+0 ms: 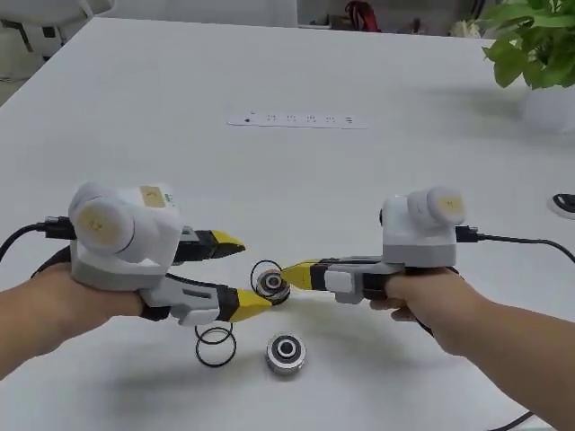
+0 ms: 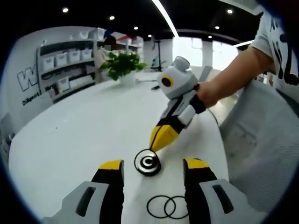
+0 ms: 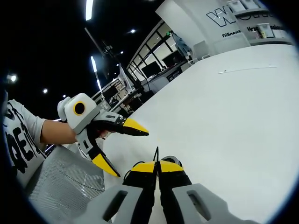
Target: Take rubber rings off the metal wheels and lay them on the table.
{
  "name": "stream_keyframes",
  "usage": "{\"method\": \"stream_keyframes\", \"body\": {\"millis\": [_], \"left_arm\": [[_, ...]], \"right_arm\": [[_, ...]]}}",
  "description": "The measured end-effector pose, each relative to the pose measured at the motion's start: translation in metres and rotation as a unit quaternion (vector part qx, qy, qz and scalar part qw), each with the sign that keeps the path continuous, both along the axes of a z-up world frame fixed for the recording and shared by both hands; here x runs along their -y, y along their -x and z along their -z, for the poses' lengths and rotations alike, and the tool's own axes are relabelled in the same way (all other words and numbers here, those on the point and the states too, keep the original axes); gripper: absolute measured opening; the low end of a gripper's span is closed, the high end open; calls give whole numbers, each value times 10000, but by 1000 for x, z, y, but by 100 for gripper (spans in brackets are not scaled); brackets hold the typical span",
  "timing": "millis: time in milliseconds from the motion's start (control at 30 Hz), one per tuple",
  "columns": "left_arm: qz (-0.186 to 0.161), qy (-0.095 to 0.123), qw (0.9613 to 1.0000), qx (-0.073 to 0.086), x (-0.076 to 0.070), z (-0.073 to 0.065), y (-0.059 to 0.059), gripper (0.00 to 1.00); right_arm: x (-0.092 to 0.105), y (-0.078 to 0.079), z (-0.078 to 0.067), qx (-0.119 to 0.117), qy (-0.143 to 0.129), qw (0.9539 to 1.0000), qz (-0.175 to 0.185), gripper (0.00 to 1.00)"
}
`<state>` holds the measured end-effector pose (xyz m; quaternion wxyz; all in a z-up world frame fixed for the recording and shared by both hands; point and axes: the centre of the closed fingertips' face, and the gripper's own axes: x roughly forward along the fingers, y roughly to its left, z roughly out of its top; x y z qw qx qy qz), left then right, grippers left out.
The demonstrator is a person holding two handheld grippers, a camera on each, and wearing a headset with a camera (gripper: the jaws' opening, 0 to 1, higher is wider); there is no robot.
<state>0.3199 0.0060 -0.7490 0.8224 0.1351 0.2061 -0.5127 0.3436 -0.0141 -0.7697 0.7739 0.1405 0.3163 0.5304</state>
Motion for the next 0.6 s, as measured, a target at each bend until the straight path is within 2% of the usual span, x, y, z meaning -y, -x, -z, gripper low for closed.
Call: {"method": "stream_keyframes", "body": {"millis": [333, 600], "left_arm": [[-135, 91, 9998, 93, -12, -12, 1, 57], [-184, 157, 9997, 92, -22, -18, 5, 58]], "right_arm": [[-4, 5, -7, 12, -65, 9999, -81, 0], [-12, 11, -15, 20, -159, 9997, -189, 0]]}}
